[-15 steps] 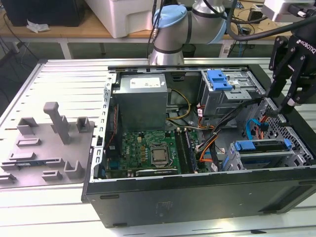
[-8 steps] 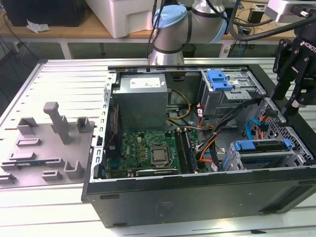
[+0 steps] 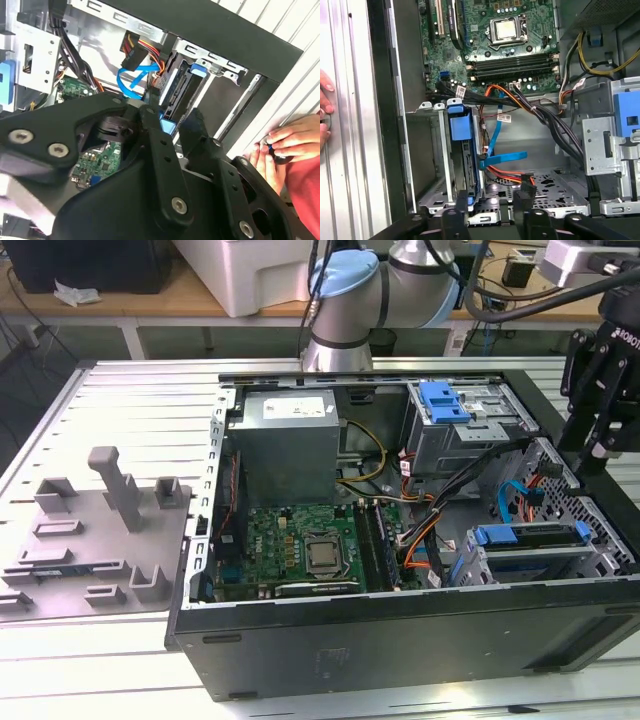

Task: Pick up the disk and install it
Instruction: 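Insert the first disk wire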

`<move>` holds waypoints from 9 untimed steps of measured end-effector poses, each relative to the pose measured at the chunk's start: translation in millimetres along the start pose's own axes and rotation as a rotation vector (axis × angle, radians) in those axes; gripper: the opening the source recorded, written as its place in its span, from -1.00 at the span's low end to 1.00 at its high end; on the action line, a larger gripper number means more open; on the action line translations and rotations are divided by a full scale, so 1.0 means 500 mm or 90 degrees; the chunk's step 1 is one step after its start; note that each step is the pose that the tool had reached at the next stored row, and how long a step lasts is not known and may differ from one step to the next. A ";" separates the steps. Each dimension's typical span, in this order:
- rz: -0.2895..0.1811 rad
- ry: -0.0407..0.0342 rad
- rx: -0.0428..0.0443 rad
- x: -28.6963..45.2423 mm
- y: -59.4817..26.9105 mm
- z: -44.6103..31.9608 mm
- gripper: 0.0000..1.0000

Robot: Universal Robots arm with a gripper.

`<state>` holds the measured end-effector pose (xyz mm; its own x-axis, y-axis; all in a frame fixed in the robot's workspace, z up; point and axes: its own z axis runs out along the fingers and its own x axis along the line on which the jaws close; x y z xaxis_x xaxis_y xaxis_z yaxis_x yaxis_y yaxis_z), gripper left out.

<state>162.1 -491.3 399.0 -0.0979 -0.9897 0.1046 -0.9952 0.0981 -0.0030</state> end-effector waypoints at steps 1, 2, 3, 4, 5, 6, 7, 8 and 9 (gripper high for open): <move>0.002 0.0024 0.0000 -0.002 0.000 0.001 -0.17; 0.004 0.0044 0.0000 -0.004 0.000 0.002 -0.17; 0.005 0.0067 0.0001 -0.007 0.001 0.003 -0.17; 0.007 0.0098 0.0003 -0.014 0.001 0.004 -0.17; 0.008 0.0117 0.0002 -0.021 0.002 0.004 -0.17; 0.010 0.0147 0.0004 -0.029 0.003 0.005 -0.17; 0.010 0.0187 0.0008 -0.040 0.003 0.006 -0.17; 0.011 0.0212 0.0010 -0.048 0.004 0.007 -0.17; 0.011 0.0234 0.0012 -0.055 0.003 0.007 -0.17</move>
<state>163.1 -464.1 392.5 -0.1146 -0.9834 0.1410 -0.9934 0.1148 -0.0070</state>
